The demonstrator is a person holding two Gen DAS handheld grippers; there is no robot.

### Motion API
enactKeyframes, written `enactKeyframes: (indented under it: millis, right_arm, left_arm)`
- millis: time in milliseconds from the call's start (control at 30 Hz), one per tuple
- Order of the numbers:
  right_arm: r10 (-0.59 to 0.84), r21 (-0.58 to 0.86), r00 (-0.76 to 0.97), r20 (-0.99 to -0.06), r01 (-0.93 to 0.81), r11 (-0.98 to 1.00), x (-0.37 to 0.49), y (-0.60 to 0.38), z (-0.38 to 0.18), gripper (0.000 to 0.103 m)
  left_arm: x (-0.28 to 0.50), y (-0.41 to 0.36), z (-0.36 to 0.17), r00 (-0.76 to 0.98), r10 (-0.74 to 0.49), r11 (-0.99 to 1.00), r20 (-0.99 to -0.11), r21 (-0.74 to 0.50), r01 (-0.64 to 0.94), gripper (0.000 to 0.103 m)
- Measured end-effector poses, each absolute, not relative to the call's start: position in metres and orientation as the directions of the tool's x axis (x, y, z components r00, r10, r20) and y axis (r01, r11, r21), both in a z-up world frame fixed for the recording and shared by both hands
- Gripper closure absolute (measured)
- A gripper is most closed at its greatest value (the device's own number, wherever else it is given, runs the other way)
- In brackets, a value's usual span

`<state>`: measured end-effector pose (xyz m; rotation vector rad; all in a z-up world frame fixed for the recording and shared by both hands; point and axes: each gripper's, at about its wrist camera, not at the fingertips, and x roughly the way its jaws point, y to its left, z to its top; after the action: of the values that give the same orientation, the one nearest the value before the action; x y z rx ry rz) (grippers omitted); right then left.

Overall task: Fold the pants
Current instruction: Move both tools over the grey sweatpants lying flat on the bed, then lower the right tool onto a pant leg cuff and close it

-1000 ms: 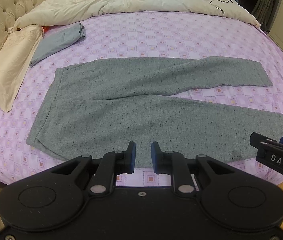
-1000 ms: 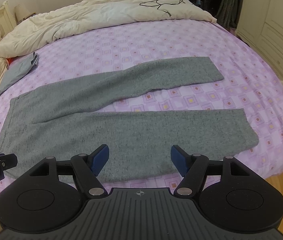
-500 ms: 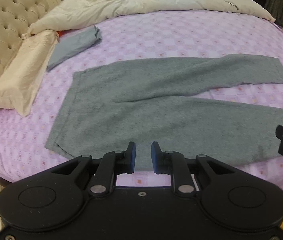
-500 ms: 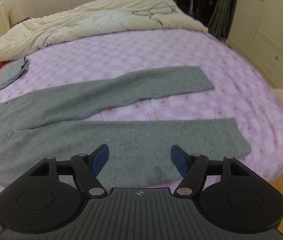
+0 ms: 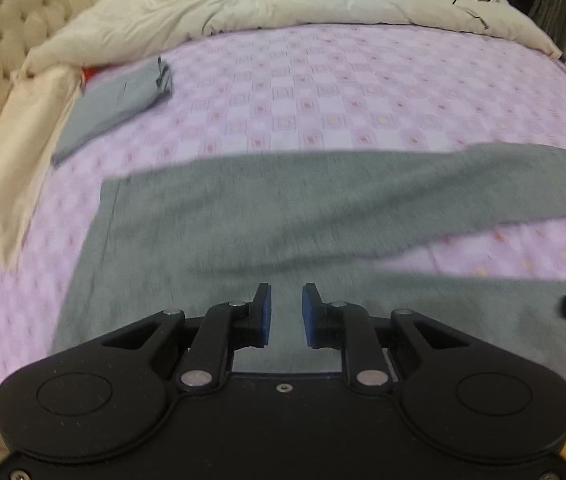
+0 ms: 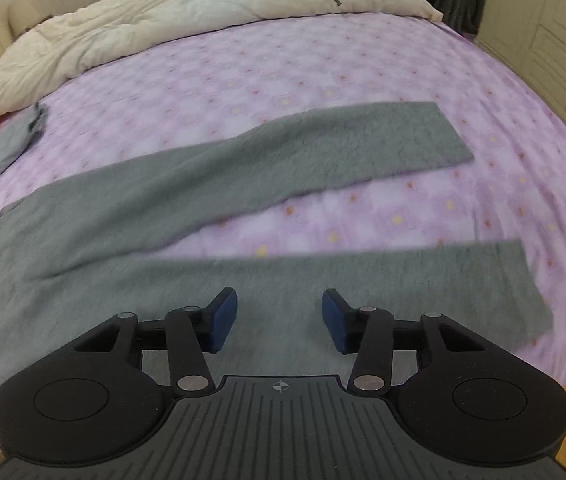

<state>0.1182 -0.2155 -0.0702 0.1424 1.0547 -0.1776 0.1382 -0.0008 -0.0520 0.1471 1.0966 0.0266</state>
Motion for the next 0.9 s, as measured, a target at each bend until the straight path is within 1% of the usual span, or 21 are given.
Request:
enactKeyframes:
  millis: [133, 367, 567, 667, 800, 833, 900]
  right_arm:
    - [-0.127, -0.017, 0.463, -0.877, 0.235, 0.972, 0.173, -0.239, -0.078, 0.057]
    - [-0.185, -0.024, 0.453, -0.872, 0.339, 0.941, 0.267, -0.294, -0.089, 0.057]
    - [-0.222, -0.073, 0.391, -0.893, 0.361, 0.930, 0.336, -0.325, -0.108, 0.057]
    - [-0.199, -0.021, 0.338, -0.920, 0.463, 0.886, 0.366, -0.344, -0.120, 0.057]
    - [-0.175, 0.043, 0.274, -0.946, 0.639, 0.768, 0.397, -0.368, -0.141, 0.057]
    - [-0.171, 0.043, 0.249, -0.953, 0.673, 0.739, 0.405, -0.372, -0.148, 0.057]
    - [-0.186, -0.003, 0.179, -0.966, 0.711, 0.703, 0.418, -0.377, -0.163, 0.057]
  left_arm:
    - [0.193, 0.005, -0.065, 0.449, 0.081, 0.990, -0.890, 0.125, 0.069, 0.077]
    - [0.279, 0.016, -0.095, 0.448, 0.099, 0.984, -0.889, 0.155, 0.090, 0.077]
    - [0.316, 0.028, -0.119, 0.394, 0.125, 0.983, -0.911, 0.168, 0.078, 0.076]
    - [0.323, 0.032, -0.122, 0.371, 0.131, 0.985, -0.919, 0.163, 0.056, 0.076]
    - [0.324, 0.035, -0.126, 0.329, 0.151, 0.986, -0.932, 0.166, 0.017, 0.076]
    - [0.322, 0.035, -0.128, 0.317, 0.152, 0.987, -0.936, 0.163, 0.009, 0.076]
    - [0.321, 0.037, -0.130, 0.298, 0.159, 0.986, -0.941, 0.164, -0.006, 0.076]
